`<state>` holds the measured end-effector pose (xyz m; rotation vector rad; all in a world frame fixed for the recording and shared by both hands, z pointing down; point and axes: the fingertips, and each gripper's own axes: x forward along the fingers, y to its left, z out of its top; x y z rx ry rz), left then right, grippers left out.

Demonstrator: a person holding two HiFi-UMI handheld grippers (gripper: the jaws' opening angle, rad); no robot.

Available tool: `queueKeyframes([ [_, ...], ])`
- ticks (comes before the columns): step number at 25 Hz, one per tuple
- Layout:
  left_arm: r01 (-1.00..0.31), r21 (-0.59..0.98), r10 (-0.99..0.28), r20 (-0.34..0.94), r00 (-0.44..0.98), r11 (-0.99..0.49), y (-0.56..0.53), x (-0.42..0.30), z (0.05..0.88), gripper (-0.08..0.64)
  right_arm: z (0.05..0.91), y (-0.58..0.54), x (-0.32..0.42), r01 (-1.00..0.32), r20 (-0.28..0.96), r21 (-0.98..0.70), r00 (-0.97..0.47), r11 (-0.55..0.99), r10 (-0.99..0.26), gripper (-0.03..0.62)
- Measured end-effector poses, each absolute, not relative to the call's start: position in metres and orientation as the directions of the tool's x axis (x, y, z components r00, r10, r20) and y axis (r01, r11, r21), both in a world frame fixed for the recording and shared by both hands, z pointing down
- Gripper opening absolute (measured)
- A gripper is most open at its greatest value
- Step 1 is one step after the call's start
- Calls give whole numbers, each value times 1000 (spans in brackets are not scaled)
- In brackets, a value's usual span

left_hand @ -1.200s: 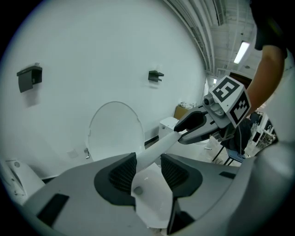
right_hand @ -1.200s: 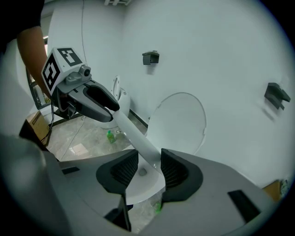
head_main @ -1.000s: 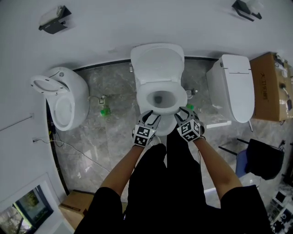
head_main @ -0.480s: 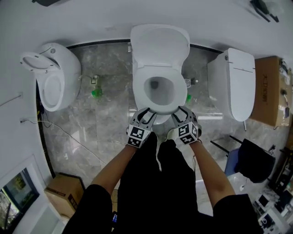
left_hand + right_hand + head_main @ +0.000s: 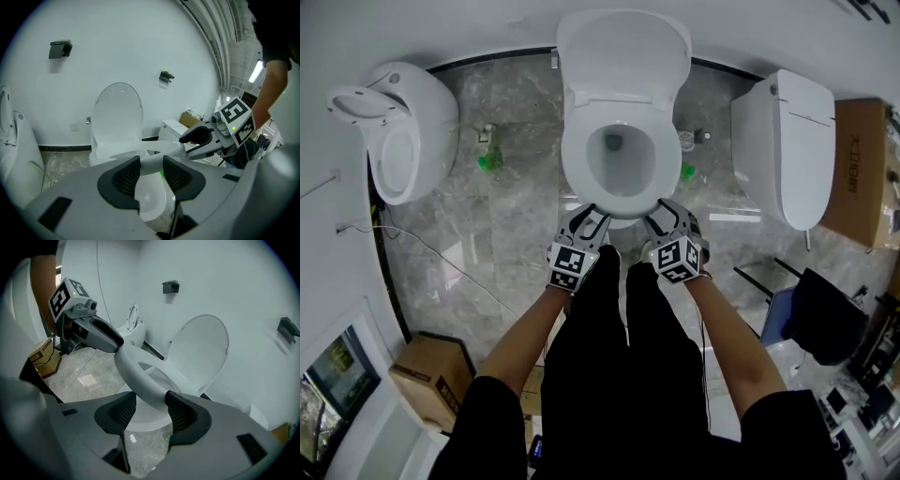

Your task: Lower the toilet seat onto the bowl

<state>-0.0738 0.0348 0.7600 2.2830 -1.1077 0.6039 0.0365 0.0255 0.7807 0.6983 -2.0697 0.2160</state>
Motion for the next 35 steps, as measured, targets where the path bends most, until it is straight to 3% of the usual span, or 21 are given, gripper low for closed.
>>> queueKeyframes([
  [9, -831, 270, -558, 636, 533, -486, 63, -72, 794, 161, 812, 54, 38, -518, 827, 102, -430, 850, -361, 219],
  [14, -840, 261, -574, 632, 521, -476, 66, -73, 802, 161, 821, 56, 37, -477, 831, 214, -371, 853, -415, 221],
  [16, -840, 264, -572, 633, 522, -475, 68, -72, 805, 161, 825, 56, 38, -465, 832, 238, -355, 852, -426, 253],
  [35, -847, 315, -475, 719, 507, -428, 109, -67, 884, 170, 901, 98, 43, -428, 893, 132, -341, 894, -295, 259],
])
